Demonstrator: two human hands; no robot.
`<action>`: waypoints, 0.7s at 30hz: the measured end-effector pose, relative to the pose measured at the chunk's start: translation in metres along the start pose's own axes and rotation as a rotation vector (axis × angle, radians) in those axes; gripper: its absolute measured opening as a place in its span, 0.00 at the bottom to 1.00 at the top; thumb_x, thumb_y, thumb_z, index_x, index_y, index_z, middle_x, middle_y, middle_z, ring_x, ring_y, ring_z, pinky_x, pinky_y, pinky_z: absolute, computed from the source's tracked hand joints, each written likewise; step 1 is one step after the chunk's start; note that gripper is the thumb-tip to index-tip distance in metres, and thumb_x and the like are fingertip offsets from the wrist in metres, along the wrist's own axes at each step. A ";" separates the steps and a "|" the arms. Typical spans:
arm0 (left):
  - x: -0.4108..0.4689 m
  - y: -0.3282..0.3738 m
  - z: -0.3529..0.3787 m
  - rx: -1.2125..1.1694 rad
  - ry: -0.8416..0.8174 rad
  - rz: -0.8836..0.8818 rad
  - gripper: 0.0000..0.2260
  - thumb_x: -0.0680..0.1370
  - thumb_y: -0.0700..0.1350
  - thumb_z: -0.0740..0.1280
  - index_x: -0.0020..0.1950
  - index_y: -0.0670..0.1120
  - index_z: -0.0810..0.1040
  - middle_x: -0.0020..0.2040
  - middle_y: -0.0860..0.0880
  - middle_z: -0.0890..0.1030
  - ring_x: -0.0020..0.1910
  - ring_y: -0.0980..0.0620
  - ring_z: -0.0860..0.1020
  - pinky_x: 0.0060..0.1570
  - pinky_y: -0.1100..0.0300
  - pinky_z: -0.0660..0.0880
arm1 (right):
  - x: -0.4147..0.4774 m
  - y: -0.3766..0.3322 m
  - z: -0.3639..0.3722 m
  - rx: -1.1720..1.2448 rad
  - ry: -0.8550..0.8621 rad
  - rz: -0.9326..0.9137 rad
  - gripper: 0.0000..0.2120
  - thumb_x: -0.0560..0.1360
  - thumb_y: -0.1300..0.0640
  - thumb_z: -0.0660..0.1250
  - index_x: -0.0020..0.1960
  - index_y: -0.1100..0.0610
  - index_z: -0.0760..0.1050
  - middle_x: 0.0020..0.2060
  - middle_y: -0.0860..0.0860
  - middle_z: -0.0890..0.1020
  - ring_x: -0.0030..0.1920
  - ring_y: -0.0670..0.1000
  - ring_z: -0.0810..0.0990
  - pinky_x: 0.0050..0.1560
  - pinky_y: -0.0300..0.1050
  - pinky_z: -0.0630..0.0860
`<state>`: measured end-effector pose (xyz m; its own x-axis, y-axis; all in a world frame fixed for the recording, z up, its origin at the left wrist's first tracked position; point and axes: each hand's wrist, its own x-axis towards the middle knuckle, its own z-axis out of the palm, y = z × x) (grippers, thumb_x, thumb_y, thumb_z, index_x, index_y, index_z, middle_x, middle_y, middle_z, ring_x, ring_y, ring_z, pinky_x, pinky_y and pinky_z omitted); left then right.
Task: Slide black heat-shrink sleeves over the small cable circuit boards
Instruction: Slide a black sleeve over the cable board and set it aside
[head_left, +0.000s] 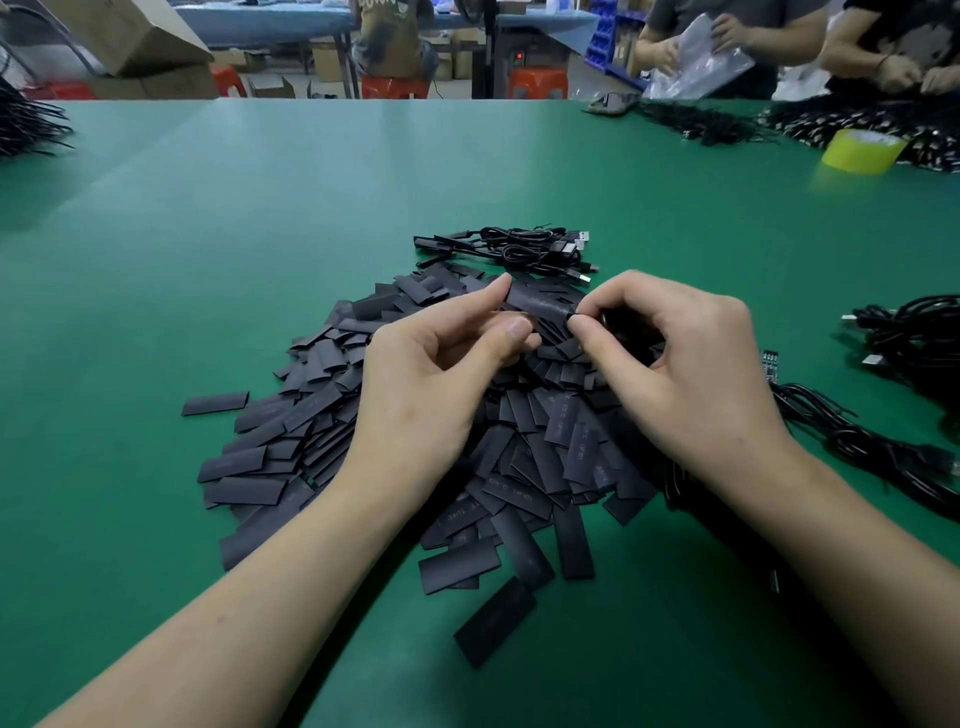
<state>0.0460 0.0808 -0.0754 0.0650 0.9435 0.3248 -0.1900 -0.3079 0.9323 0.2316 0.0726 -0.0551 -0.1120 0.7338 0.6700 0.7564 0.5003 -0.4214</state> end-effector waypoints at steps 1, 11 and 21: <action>0.000 0.001 0.000 0.023 -0.004 0.004 0.17 0.79 0.40 0.72 0.67 0.44 0.80 0.50 0.50 0.88 0.52 0.50 0.86 0.60 0.57 0.80 | 0.001 0.000 -0.001 -0.004 0.001 0.007 0.03 0.78 0.57 0.71 0.45 0.54 0.80 0.36 0.44 0.80 0.37 0.43 0.75 0.41 0.33 0.69; -0.002 0.000 -0.001 0.265 0.013 0.089 0.12 0.81 0.44 0.71 0.64 0.46 0.83 0.49 0.53 0.88 0.48 0.56 0.86 0.54 0.59 0.82 | 0.093 0.024 -0.004 -0.243 -0.118 0.114 0.04 0.78 0.51 0.68 0.46 0.50 0.79 0.39 0.47 0.81 0.42 0.52 0.80 0.43 0.48 0.76; -0.004 -0.002 0.000 0.347 -0.030 0.100 0.10 0.80 0.44 0.71 0.62 0.48 0.84 0.48 0.53 0.87 0.49 0.54 0.86 0.55 0.57 0.81 | 0.182 0.045 0.070 -0.293 -0.557 0.094 0.17 0.81 0.55 0.67 0.68 0.54 0.74 0.59 0.56 0.80 0.59 0.57 0.77 0.59 0.46 0.72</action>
<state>0.0459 0.0777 -0.0785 0.0923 0.9043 0.4168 0.1470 -0.4264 0.8925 0.1997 0.2609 0.0048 -0.2950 0.9370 0.1870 0.9154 0.3333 -0.2257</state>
